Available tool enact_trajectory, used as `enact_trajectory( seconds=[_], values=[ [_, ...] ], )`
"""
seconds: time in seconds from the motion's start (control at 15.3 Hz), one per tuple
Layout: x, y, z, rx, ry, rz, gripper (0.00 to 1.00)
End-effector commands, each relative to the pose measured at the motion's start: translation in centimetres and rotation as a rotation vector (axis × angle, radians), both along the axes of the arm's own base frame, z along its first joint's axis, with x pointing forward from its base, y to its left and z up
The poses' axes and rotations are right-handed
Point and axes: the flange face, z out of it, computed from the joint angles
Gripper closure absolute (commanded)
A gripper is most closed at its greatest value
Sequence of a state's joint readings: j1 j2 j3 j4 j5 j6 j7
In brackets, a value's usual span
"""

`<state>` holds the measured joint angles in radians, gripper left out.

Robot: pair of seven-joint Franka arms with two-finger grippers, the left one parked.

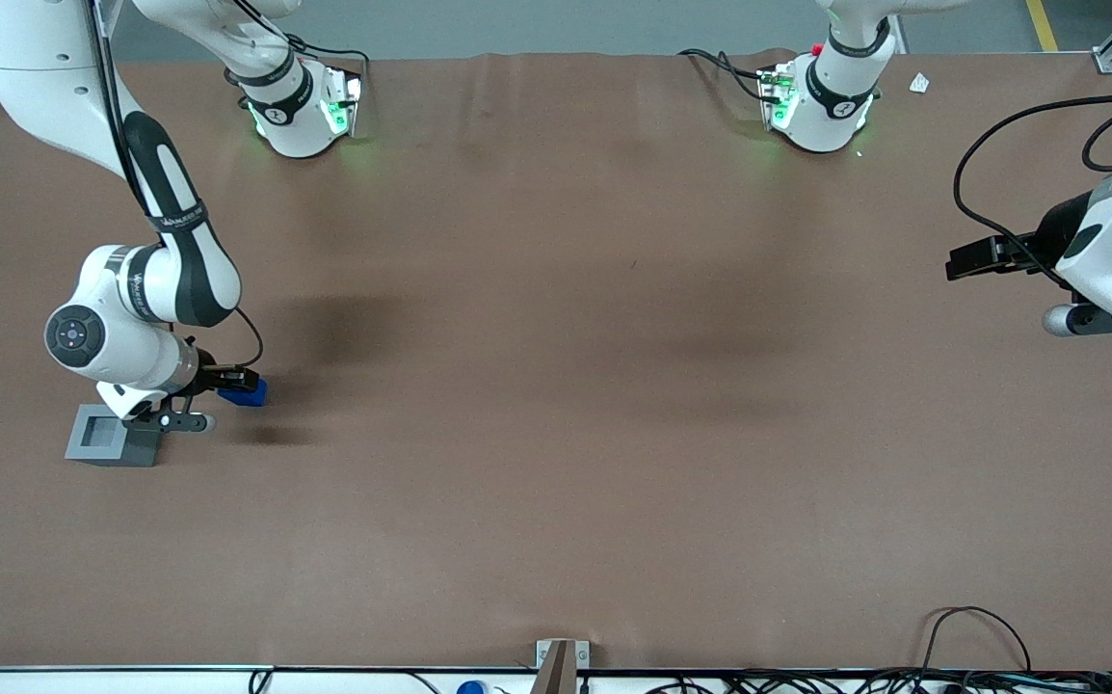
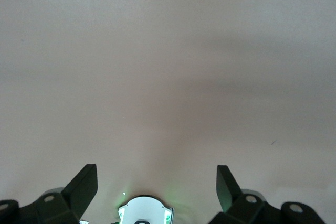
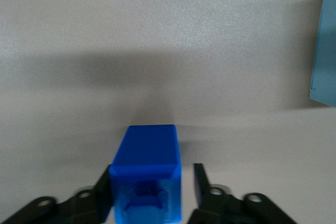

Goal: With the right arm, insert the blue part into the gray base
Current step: 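Lift the blue block and carry it above the gray base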

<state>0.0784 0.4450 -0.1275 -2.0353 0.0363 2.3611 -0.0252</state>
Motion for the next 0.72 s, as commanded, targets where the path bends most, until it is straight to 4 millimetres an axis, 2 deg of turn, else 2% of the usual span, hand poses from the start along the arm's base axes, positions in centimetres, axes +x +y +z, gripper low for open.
enact_trajectory(
  seconds=[0.0, 0.2, 0.33, 0.46, 0.65],
  values=[
    [-0.1, 0.2, 0.0, 0.010, -0.016, -0.010, 0.58],
    [0.1, 0.1, 0.3, 0.010, -0.018, -0.016, 0.75],
    [0.4, -0.3, 0.9, 0.010, -0.027, -0.026, 0.79],
    [1.0, -1.5, 2.4, 0.013, -0.021, -0.042, 0.80],
    [2.6, -3.6, 6.6, 0.024, 0.018, -0.071, 0.81]
  ],
)
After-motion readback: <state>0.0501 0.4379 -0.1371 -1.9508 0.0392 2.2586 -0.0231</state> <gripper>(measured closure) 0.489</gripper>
